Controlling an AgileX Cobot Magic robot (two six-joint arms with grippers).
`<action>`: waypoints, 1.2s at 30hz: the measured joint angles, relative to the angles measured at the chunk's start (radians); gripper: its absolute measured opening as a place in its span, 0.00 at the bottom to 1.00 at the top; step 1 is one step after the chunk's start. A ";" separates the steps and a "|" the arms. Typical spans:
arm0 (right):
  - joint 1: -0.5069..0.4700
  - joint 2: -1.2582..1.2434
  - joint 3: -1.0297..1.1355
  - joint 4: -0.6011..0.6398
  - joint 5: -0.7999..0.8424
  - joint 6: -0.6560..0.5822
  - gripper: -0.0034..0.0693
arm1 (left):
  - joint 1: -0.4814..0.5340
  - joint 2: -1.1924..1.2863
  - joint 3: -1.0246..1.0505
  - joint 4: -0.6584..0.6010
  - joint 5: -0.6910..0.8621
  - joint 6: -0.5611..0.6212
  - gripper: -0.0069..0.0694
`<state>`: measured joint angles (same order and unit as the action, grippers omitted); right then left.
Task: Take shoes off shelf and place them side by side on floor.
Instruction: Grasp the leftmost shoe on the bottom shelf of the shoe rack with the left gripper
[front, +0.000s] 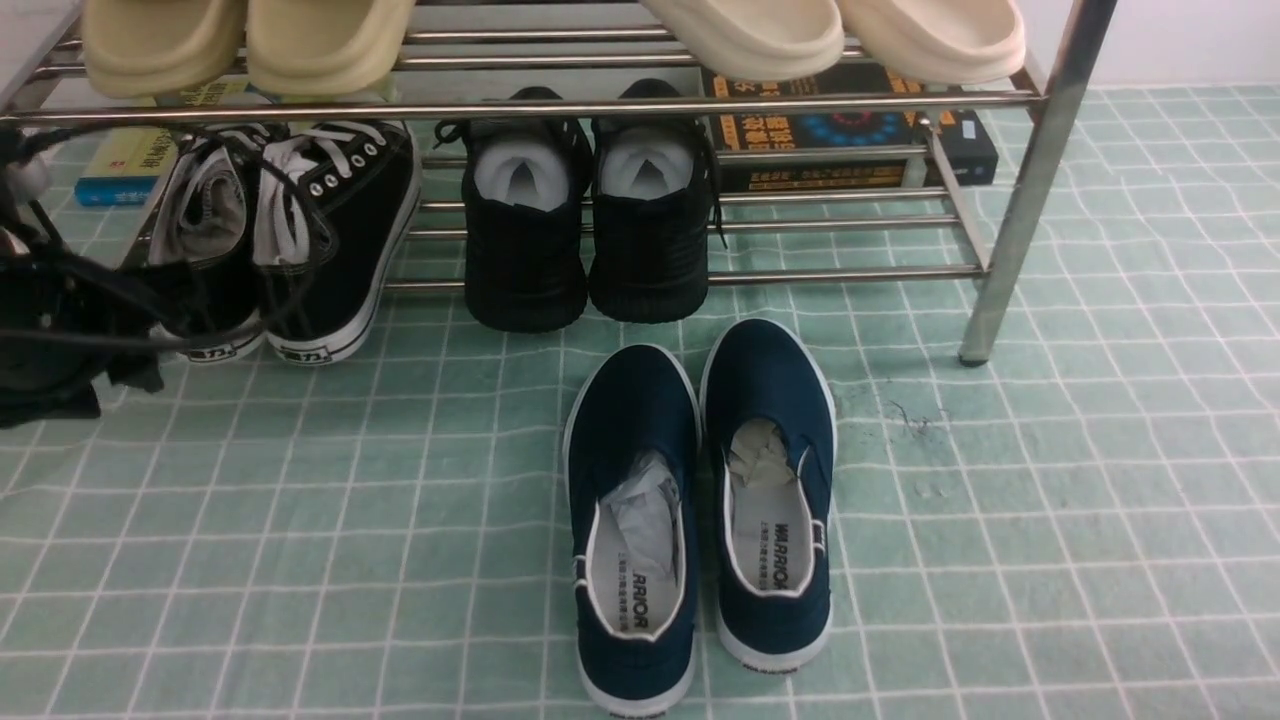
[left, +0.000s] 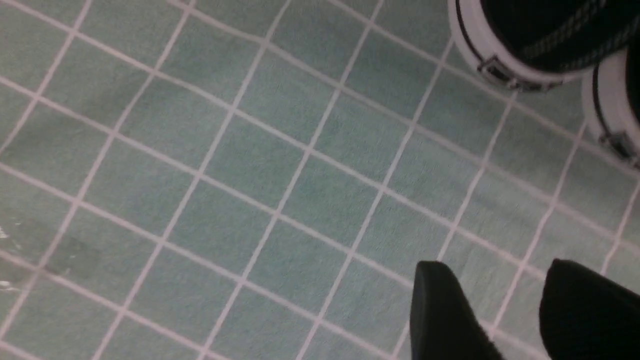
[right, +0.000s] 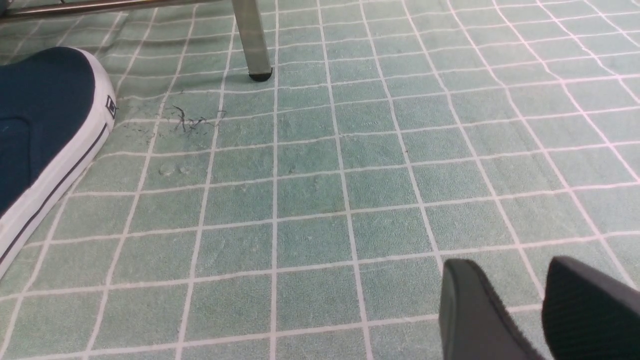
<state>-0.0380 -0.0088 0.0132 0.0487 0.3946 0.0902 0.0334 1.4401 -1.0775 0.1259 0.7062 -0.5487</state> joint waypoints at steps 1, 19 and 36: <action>0.000 0.000 0.000 0.000 0.000 0.000 0.37 | 0.031 0.023 -0.039 -0.038 0.000 -0.002 0.52; 0.000 0.000 0.000 0.000 0.000 0.000 0.37 | 0.101 0.283 -0.316 -0.222 -0.109 0.259 0.51; 0.000 0.000 0.000 0.000 0.000 0.000 0.37 | 0.101 0.422 -0.316 -0.193 -0.259 0.248 0.20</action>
<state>-0.0380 -0.0091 0.0132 0.0487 0.3946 0.0902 0.1345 1.8620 -1.3933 -0.0676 0.4467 -0.3006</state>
